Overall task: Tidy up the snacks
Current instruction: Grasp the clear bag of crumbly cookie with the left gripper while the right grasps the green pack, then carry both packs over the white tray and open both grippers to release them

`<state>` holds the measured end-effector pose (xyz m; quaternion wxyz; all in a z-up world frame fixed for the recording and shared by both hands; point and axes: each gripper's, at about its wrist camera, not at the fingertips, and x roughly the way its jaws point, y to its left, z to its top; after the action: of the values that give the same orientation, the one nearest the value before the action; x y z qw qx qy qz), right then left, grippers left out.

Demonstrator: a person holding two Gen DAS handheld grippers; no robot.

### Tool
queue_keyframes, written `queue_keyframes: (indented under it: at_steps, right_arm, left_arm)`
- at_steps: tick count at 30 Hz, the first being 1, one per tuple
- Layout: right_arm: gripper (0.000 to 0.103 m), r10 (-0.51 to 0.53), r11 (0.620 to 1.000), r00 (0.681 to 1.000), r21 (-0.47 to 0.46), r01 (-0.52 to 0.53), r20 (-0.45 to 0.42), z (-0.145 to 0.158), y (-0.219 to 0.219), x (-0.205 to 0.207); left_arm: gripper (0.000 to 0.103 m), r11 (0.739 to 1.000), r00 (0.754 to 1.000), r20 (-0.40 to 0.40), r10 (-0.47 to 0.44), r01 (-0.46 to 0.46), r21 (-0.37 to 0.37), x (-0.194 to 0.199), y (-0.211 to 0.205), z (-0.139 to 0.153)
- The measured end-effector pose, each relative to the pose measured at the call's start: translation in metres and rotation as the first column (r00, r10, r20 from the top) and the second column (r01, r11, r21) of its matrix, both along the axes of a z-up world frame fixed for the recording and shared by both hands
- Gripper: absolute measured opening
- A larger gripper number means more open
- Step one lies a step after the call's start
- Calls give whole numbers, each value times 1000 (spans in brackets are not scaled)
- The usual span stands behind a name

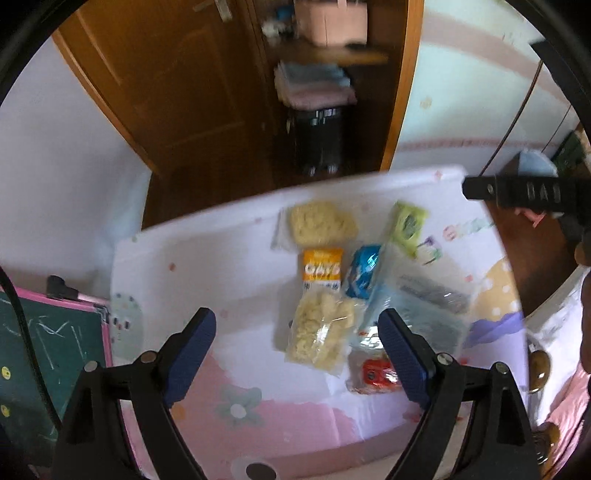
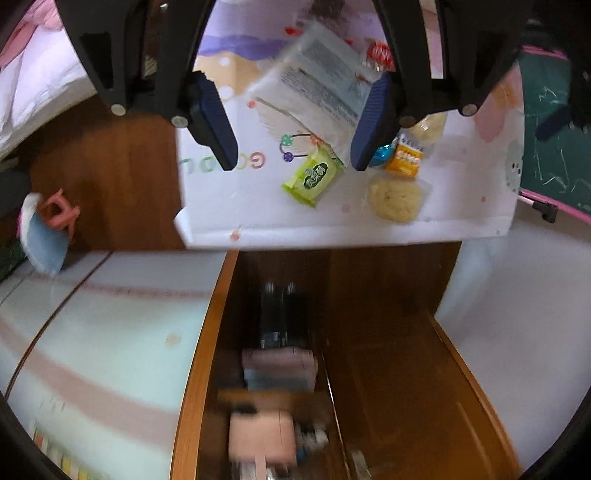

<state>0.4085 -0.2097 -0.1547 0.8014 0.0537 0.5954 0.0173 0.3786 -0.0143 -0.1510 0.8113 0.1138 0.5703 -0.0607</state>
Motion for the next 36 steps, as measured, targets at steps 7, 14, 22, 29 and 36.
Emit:
queue_keyframes:
  at_steps: [7, 14, 22, 29, 36]
  right_arm:
    - [64, -62, 994, 989, 80, 74, -133, -85, 2, 27]
    - [64, -109, 988, 979, 90, 126, -173, -120, 10, 40]
    - [52, -44, 998, 985, -53, 36, -170, -129, 39, 39]
    - [37, 8, 995, 983, -92, -26, -181, -128, 42, 25]
    - [37, -9, 998, 985, -56, -1, -171, -112, 19, 5]
  left_arm:
    - [89, 999, 993, -110, 43, -40, 34, 17, 10, -75]
    - [89, 998, 986, -157, 52, -58, -36, 19, 10, -101]
    - [88, 997, 979, -199, 41, -54, -63, 17, 6, -122]
    - [52, 987, 964, -252, 83, -115, -111, 6, 15, -137]
    - [39, 990, 975, -195, 106, -123, -74, -10, 21, -116]
